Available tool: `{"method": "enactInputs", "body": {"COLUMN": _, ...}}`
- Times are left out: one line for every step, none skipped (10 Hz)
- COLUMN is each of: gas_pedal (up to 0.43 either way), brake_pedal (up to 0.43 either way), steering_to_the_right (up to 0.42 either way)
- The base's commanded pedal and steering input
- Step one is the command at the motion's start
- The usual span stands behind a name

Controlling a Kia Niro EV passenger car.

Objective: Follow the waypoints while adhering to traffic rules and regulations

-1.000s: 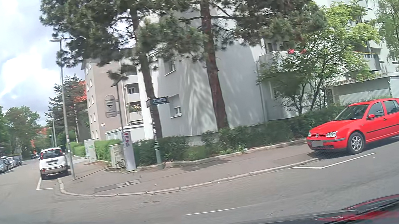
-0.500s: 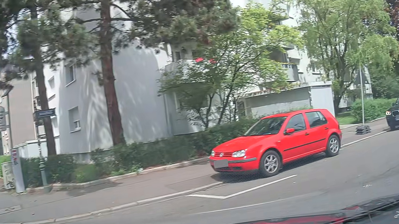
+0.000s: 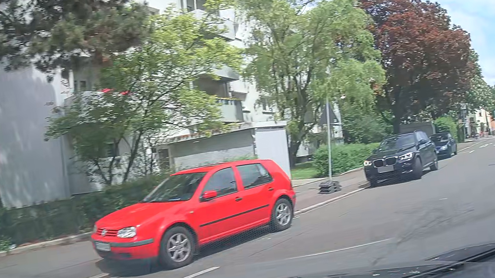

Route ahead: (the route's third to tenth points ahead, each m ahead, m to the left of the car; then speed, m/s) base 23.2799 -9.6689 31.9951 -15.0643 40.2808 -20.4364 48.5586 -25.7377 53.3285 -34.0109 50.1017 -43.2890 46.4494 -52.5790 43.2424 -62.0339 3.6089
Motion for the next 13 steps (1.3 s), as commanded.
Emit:
{"method": "enactInputs", "body": {"gas_pedal": 0.059, "brake_pedal": 0.0, "steering_to_the_right": 0.722}}
{"method": "enactInputs", "body": {"gas_pedal": 0.079, "brake_pedal": 0.0, "steering_to_the_right": 0.699}}
{"method": "enactInputs", "body": {"gas_pedal": 0.098, "brake_pedal": 0.0, "steering_to_the_right": 0.675}}
{"method": "enactInputs", "body": {"gas_pedal": 0.098, "brake_pedal": 0.0, "steering_to_the_right": 0.646}}
{"method": "enactInputs", "body": {"gas_pedal": 0.098, "brake_pedal": 0.0, "steering_to_the_right": 0.613}}
{"method": "enactInputs", "body": {"gas_pedal": 0.098, "brake_pedal": 0.0, "steering_to_the_right": 0.564}}
{"method": "enactInputs", "body": {"gas_pedal": 0.118, "brake_pedal": 0.0, "steering_to_the_right": 0.52}}
{"method": "enactInputs", "body": {"gas_pedal": 0.118, "brake_pedal": 0.0, "steering_to_the_right": 0.484}}
{"method": "enactInputs", "body": {"gas_pedal": 0.118, "brake_pedal": 0.0, "steering_to_the_right": 0.441}}
{"method": "enactInputs", "body": {"gas_pedal": 0.138, "brake_pedal": 0.0, "steering_to_the_right": 0.387}}
{"method": "enactInputs", "body": {"gas_pedal": 0.157, "brake_pedal": 0.0, "steering_to_the_right": 0.34}}
{"method": "enactInputs", "body": {"gas_pedal": 0.157, "brake_pedal": 0.0, "steering_to_the_right": 0.298}}
{"method": "enactInputs", "body": {"gas_pedal": 0.157, "brake_pedal": 0.0, "steering_to_the_right": 0.249}}
